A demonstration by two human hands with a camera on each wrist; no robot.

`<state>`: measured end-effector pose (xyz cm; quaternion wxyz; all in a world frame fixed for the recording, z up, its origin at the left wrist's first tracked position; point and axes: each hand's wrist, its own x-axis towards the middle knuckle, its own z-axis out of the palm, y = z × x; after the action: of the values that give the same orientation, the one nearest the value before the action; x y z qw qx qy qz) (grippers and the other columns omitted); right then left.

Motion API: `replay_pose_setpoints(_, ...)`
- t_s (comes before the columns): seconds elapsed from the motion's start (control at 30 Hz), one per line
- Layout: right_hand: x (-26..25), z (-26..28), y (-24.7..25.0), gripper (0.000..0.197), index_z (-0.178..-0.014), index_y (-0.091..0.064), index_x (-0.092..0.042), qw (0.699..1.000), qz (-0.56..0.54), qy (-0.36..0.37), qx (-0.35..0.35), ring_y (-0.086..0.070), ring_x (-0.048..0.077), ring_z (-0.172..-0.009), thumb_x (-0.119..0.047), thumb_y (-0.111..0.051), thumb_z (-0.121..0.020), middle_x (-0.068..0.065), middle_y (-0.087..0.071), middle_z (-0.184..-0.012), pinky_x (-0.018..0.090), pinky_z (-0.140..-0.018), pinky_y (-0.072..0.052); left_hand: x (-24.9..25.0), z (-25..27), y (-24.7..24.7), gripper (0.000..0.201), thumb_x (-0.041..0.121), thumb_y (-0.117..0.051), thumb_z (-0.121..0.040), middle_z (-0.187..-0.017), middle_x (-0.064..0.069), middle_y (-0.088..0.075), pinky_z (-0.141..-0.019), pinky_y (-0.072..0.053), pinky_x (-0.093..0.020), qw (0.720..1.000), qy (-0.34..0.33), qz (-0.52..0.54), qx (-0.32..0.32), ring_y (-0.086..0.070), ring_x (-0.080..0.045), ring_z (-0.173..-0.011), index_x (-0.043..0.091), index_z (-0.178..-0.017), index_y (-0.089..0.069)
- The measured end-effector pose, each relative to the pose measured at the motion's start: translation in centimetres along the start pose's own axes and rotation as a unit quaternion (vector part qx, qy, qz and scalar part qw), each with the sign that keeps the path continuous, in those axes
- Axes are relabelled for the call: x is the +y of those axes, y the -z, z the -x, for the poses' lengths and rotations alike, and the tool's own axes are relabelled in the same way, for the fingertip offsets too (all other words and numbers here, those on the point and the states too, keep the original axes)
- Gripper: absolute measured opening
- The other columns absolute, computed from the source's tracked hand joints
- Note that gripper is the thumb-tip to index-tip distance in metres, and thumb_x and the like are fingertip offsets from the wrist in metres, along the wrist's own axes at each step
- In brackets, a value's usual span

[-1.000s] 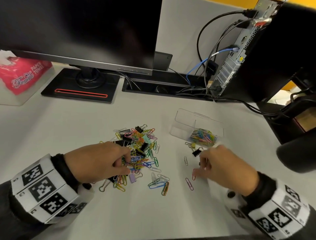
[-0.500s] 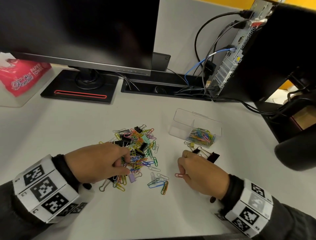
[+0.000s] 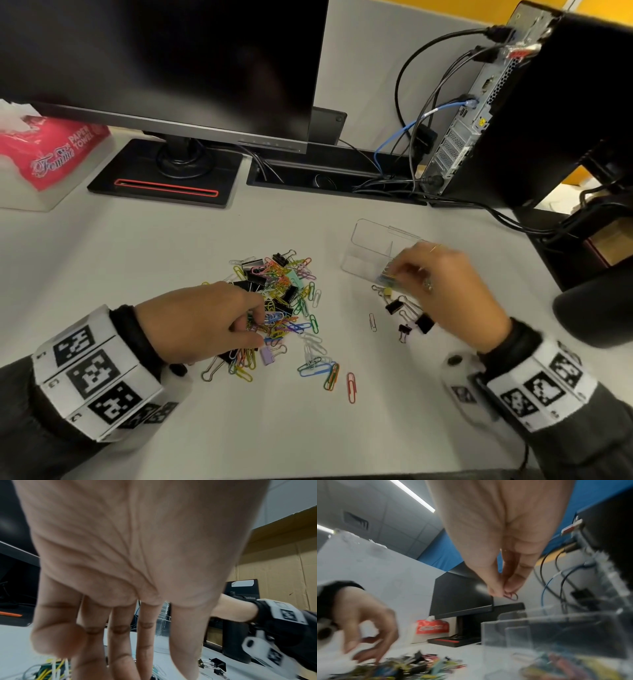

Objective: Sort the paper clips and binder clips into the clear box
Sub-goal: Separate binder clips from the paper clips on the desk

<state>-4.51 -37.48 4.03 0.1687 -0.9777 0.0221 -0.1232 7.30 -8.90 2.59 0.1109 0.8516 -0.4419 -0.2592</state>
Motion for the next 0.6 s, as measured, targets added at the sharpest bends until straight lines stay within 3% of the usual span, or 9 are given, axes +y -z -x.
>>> replay_pose_setpoints(0.07, 1.0, -1.0, 1.3, 0.018, -0.089, -0.069, -0.011, 0.996, 0.024, 0.001, 0.087, -0.054, 0.008, -0.07, 0.004, -0.062, -0.083, -0.004, -0.06, -0.084, 0.004, -0.073, -0.043, 0.1, -0.1, -0.1, 0.023, 0.048, -0.055, -0.089, -0.081, 0.012, -0.067, -0.059, -0.039, -0.012, 1.0, -0.001, -0.002, 0.003, -0.055, 0.0, -0.071, 0.031, -0.106, -0.055)
replay_pose_setpoints(0.1, 1.5, -1.2, 1.5, 0.018, -0.092, -0.069, -0.01, 0.995, 0.036, 0.006, 0.096, -0.055, 0.009, -0.072, 0.005, -0.062, -0.084, -0.003, -0.06, -0.087, 0.005, -0.076, -0.044, 0.1, -0.1, -0.2, 0.024, 0.048, -0.054, -0.089, -0.082, 0.012, -0.067, -0.06, -0.041, -0.013, 1.0, -0.002, -0.003, 0.004, -0.057, -0.002, -0.072, 0.031, -0.106, -0.056)
replay_pose_setpoints(0.2, 1.8, -0.9, 0.9, 0.02, -0.098, -0.068, -0.011, 0.997, 0.054, 0.012, 0.058, -0.055, 0.008, -0.08, 0.002, -0.063, -0.084, 0.0, -0.063, -0.099, 0.019, -0.078, -0.05, 0.6, 0.1, -0.2, 0.023, 0.048, -0.054, -0.09, -0.081, 0.012, -0.066, -0.066, -0.045, -0.018, 1.0, -0.01, -0.011, 0.009, -0.058, -0.003, -0.073, 0.03, -0.105, -0.056)
replay_pose_setpoints(0.3, 0.0, 0.4, -0.3, 0.011, -0.088, -0.066, -0.013, 0.998, 0.032, 0.033, 0.038, -0.054, 0.007, -0.069, -0.003, -0.063, -0.085, -0.002, -0.061, -0.088, 0.02, -0.067, -0.049, 1.6, 0.2, -0.6, 0.023, 0.048, -0.053, -0.09, -0.079, 0.014, -0.063, -0.061, -0.038, -0.011, 0.999, -0.035, -0.018, 0.03, -0.053, 0.003, -0.068, 0.03, -0.103, -0.056)
replay_pose_setpoints(0.37, -1.4, 1.3, -1.8, 0.013, -0.099, -0.065, -0.016, 0.999, 0.01, 0.02, -0.049, -0.053, 0.008, -0.071, -0.013, -0.063, -0.086, -0.002, -0.058, -0.094, 0.023, -0.07, -0.048, 2.6, 0.2, -1.4, 0.025, 0.048, -0.052, -0.091, -0.087, 0.014, -0.06, -0.063, -0.035, -0.008, 0.997, -0.064, -0.019, 0.024, -0.047, 0.008, -0.067, 0.029, -0.106, -0.055)
replay_pose_setpoints(0.47, -2.2, 2.6, -4.2, 0.052, -0.136, -0.042, -0.021, 0.97, 0.027, -0.032, -0.24, -0.044, 0.013, -0.107, -0.036, -0.058, -0.09, 0.0, -0.04, -0.125, 0.023, -0.097, -0.039, 4.2, 0.4, -3.2, 0.034, 0.05, -0.049, -0.092, -0.103, 0.016, -0.045, -0.075, -0.033, -0.009, 0.995, -0.094, -0.013, 0.0, -0.044, 0.009, -0.08, 0.028, -0.117, -0.05)
replay_pose_setpoints(0.53, -2.6, 3.2, -4.8, 0.061, -0.142, -0.032, -0.021, 0.963, 0.042, -0.034, -0.265, -0.034, 0.014, -0.122, -0.043, -0.055, -0.09, -0.001, -0.033, -0.13, 0.027, -0.105, -0.034, 4.6, 0.5, -4.3, 0.042, 0.051, -0.048, -0.092, -0.115, 0.012, -0.039, -0.088, -0.036, -0.016, 0.995, -0.093, -0.026, -0.01, -0.047, 0.0, -0.101, 0.027, -0.126, -0.046)
replay_pose_setpoints(0.6, -3.3, 3.3, -5.1, 0.061, -0.142, -0.032, -0.019, 0.965, 0.02, -0.015, -0.26, -0.032, 0.014, -0.124, -0.043, -0.054, -0.091, -0.001, -0.032, -0.131, 0.027, -0.107, -0.032, 4.5, 0.4, -4.9, 0.048, 0.052, -0.049, -0.091, -0.124, 0.009, -0.036, -0.099, -0.035, -0.022, 0.995, -0.09, -0.028, -0.017, -0.044, -0.008, -0.115, 0.025, -0.132, -0.043)
